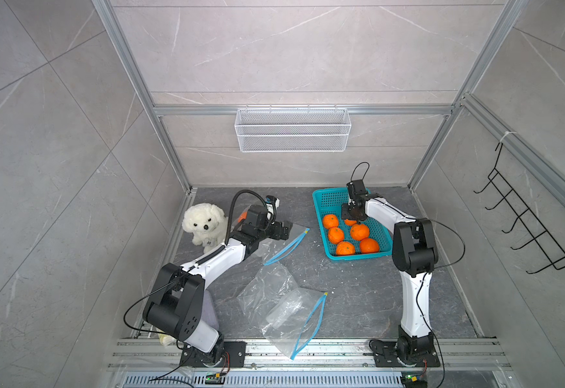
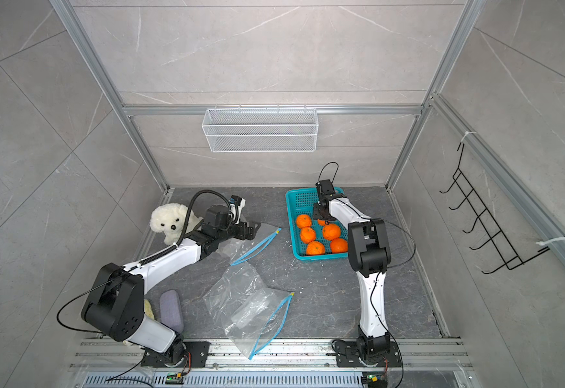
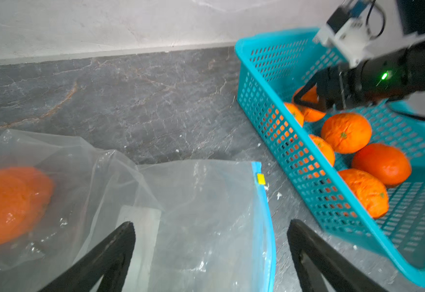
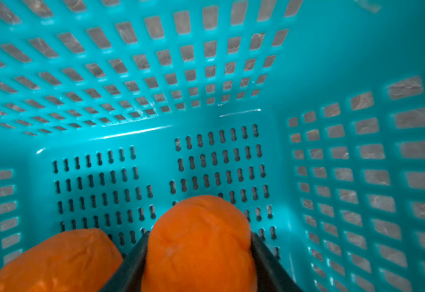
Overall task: Open the zip-top bag and take out the orange
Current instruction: Place the orange in the basket, then pick up the orange from the zipper food storage bag.
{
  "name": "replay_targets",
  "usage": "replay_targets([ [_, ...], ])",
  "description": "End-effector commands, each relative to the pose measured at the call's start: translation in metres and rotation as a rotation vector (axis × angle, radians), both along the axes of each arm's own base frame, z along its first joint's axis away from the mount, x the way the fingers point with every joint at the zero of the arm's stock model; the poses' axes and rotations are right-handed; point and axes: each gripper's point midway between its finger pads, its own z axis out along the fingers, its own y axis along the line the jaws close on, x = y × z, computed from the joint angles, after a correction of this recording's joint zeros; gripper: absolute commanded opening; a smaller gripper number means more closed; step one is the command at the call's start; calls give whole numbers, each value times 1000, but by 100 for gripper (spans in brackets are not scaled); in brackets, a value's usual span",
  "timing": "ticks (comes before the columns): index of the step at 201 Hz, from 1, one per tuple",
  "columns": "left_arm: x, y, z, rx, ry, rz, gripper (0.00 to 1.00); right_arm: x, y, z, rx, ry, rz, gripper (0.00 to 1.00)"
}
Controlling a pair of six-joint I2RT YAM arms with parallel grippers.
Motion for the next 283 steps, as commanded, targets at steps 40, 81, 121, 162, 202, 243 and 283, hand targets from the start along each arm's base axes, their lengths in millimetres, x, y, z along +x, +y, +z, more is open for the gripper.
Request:
replay_targets([
  [40,-23,-14,-36,210,72,-94,91,-5,0,11,24,0,-19,77],
  [81,-21,-16,-48,238,133,-97,66,-16,11,58,27,-173,32,76],
  [121,-13,-22,-46,232,130,-104,5,-41,52,96,85,-303,199,74],
  [162,11,-20,-36,168,112,-88,0,-84,133,115,313,-384,523,64],
  [202,42,-21,0,19,64,-90,0,-123,213,115,559,-373,807,44],
  [243,50,-31,33,-134,55,-139,0,-133,262,119,654,-395,921,39],
  [283,48,-23,61,-307,43,-182,0,-116,289,105,658,-359,937,37],
])
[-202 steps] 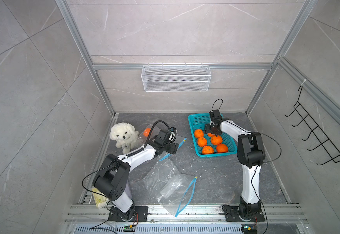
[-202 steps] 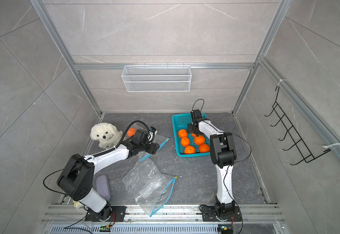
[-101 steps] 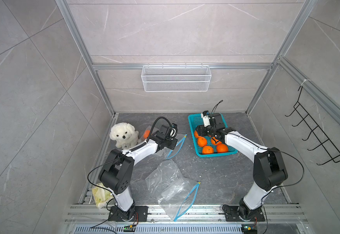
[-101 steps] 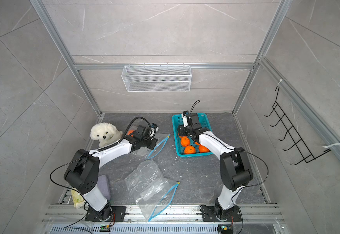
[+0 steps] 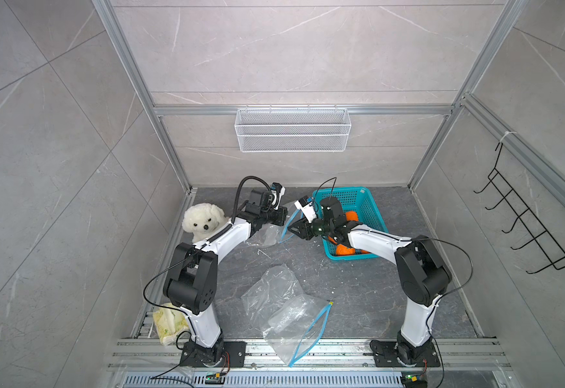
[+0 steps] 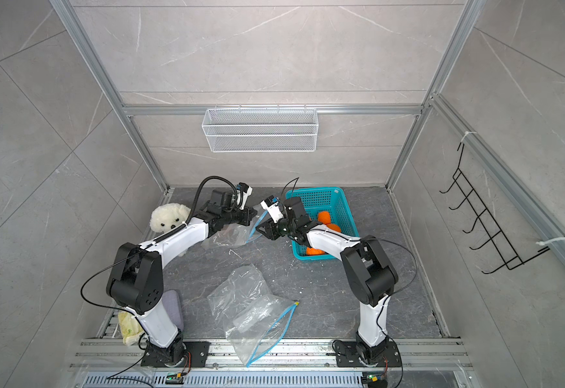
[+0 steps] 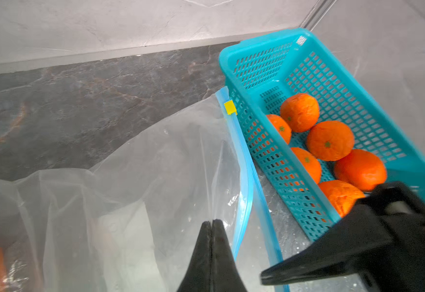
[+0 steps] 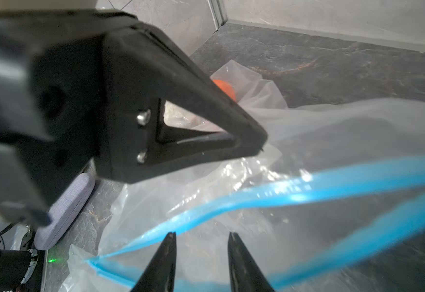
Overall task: Open the zip-top bag and take out the orange
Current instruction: Pick up the orange from the zipper food storage bag.
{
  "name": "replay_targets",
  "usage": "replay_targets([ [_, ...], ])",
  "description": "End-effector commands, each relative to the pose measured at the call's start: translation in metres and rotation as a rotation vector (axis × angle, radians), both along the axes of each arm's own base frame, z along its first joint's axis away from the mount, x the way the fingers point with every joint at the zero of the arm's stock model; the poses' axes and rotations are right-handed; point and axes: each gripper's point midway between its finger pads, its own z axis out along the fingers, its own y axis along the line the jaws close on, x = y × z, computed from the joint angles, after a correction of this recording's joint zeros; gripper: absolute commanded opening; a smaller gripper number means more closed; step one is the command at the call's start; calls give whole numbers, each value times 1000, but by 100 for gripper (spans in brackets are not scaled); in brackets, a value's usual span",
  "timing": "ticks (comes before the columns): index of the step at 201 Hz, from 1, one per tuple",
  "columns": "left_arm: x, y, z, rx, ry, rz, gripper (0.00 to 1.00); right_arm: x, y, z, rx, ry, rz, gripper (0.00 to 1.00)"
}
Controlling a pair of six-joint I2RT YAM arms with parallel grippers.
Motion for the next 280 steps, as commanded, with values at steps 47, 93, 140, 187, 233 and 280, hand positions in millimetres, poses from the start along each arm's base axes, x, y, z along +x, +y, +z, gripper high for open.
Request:
replay_targets([
  [47,-6,21,78,-515,-6,-145,0,31,38,-33,-54,44,-19,36],
  [93,-7,15,92,-647,26,-233,0,33,55,-48,-130,41,-57,38],
  [140,-13,9,83,-672,90,-242,2,45,62,-60,-161,75,-116,46],
  [187,-1,32,70,-607,86,-89,40,42,55,-66,-184,96,-134,48],
  [233,17,68,68,-445,36,154,67,37,48,-69,-210,97,-130,48],
  [280,54,150,33,-138,-17,555,95,35,47,-77,-232,110,-118,48],
])
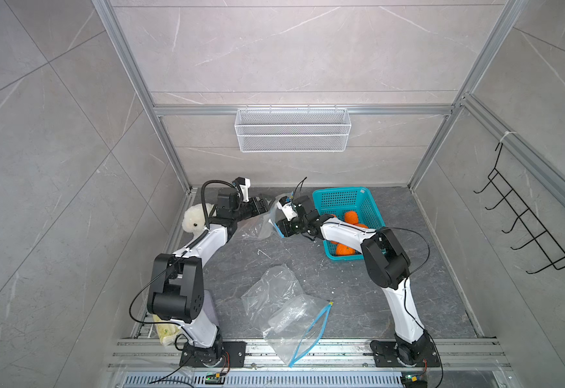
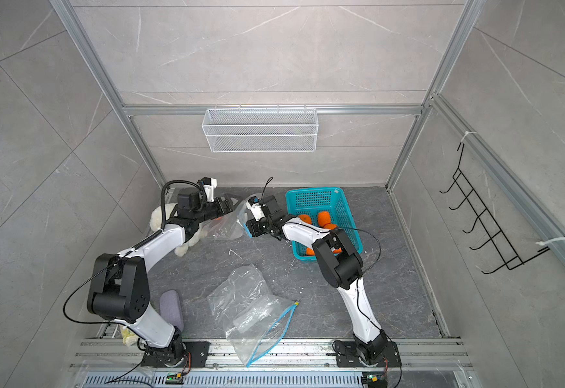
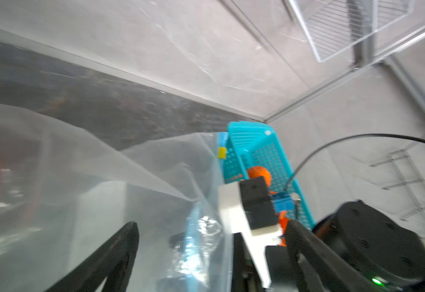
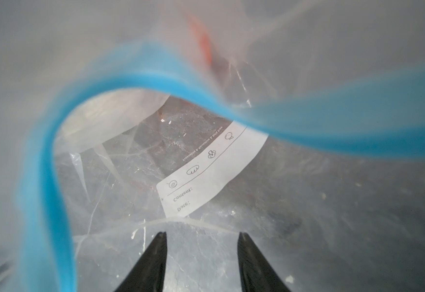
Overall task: Open the zip-top bag and take out the orange
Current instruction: Pick up the orange from the zipper food storage bag.
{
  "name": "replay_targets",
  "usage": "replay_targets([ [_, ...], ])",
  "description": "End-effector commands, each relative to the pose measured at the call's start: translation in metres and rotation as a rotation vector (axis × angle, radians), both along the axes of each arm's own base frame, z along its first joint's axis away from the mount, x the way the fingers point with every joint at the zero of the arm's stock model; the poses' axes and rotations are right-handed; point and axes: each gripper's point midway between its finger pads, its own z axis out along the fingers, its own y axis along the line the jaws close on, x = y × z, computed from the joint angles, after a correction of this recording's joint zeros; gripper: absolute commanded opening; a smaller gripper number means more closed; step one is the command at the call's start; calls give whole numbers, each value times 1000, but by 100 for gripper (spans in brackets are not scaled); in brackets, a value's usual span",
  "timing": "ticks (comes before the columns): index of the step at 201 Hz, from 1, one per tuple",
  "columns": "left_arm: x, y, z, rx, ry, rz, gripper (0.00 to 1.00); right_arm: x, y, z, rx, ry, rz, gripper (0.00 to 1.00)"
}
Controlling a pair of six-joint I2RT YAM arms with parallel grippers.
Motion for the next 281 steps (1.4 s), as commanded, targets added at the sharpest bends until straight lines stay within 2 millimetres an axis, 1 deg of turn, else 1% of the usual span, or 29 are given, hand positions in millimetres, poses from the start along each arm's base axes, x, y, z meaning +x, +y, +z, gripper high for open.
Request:
replay_targets([
  [1,26,56,-8,230,2,240,95,-8,-1,-13,-37,27,14,48],
  [18,51,68,-19,231,12,242,89,-9,-2,-13,-36,25,16,48],
  [29,65,70,-27,259,23,238,83,-10,-3,-13,-36,26,18,48],
  [34,70,73,-33,281,42,245,83,-10,-3,-12,-34,25,18,47],
  [45,83,73,-36,295,41,244,82,-12,-3,-13,-34,25,22,47],
  [61,96,73,-58,303,101,232,81,-12,-4,-15,-40,26,22,47],
  [72,100,79,-75,322,150,266,80,-13,-4,-16,-45,26,23,47],
  [78,101,83,-86,334,182,288,80,-13,-5,-16,-48,24,23,48],
  [87,103,88,-95,348,211,313,80,-12,-5,-16,-50,24,23,47],
  [100,106,87,-107,345,224,315,69,-13,-5,-17,-48,25,27,47],
  [116,108,86,-120,341,261,305,64,-14,-4,-16,-46,27,33,47],
  [138,108,87,-134,345,296,310,58,-13,-6,-17,-48,26,33,47],
  [150,106,86,-142,345,313,305,52,-15,-7,-19,-47,26,34,47],
  [166,107,86,-152,345,331,307,50,-16,-7,-19,-38,26,44,47],
  [181,107,86,-165,351,367,304,49,-17,-6,-19,-34,32,49,47],
  [197,107,83,-175,344,386,289,42,-17,-7,-19,-33,28,50,47],
  [213,105,76,-177,332,385,270,36,-17,-8,-18,-34,23,48,47],
  [220,105,73,-176,324,373,265,28,-16,-8,-19,-34,22,46,47],
  [227,103,68,-173,322,365,256,23,-16,-8,-18,-30,23,45,46],
  [243,99,56,-169,309,355,226,20,-14,-8,-18,-23,22,43,46],
  [262,95,47,-167,277,347,207,16,-14,-6,-20,-18,22,47,46],
  [272,92,42,-167,254,345,195,8,-15,-5,-21,-16,27,59,46],
  [281,89,34,-168,239,339,180,4,-16,-4,-22,-9,26,65,46],
])
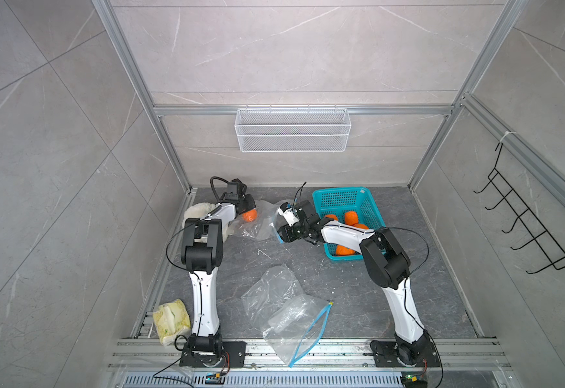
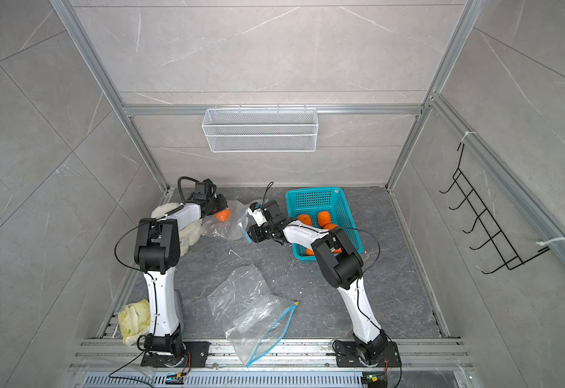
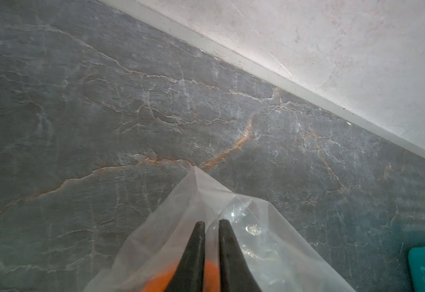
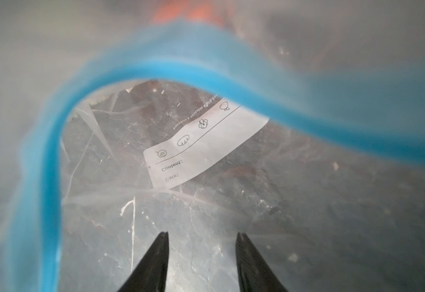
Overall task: Open the zip-top bag and take out the orange
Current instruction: Pick up the orange from the zipper food storage bag.
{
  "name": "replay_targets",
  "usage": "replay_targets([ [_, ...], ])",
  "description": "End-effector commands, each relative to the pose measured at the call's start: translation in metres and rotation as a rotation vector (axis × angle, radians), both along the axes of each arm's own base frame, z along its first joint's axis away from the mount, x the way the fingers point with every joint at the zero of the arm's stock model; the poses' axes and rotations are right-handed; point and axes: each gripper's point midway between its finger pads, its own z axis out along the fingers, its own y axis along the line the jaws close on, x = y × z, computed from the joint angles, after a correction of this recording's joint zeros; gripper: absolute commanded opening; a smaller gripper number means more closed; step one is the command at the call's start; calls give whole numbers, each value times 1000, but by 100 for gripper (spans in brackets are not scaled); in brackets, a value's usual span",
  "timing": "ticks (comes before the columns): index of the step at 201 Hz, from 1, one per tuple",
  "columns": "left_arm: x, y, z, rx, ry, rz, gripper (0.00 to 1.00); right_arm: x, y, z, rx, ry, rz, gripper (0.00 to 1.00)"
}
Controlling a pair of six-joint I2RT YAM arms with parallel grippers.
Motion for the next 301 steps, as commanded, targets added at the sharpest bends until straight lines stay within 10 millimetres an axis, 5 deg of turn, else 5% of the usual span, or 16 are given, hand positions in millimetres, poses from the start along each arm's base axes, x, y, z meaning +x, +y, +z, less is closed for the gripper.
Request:
replay_targets([
  [1,-28,-28,-17,-69,84,-68,4,-3,4,3,26,-11,33,46],
  [27,-42,-54,-22,-168,74,-114,0,-5,1,6,38,-38,36,45],
  [129,-83,-102,35,-523,-75,-253,0,-16,-2,26,127,-174,51,50],
  [170,-79,-70,55,-257,-111,-173,0,-14,-4,18,90,-148,36,49],
  [187,-71,-46,39,-127,-61,-92,0,-15,-4,15,86,-135,38,48],
  [220,-61,-30,-1,-176,-8,-57,0,-17,-5,14,69,-126,50,46],
  [246,-60,-21,-6,-149,-20,-30,0,-18,-5,13,62,-121,56,46],
  [259,-58,-13,-3,-136,-37,-13,9,-18,-4,13,64,-116,61,46],
  [301,-51,-2,-22,-178,-1,3,7,-17,0,16,82,-110,65,46],
])
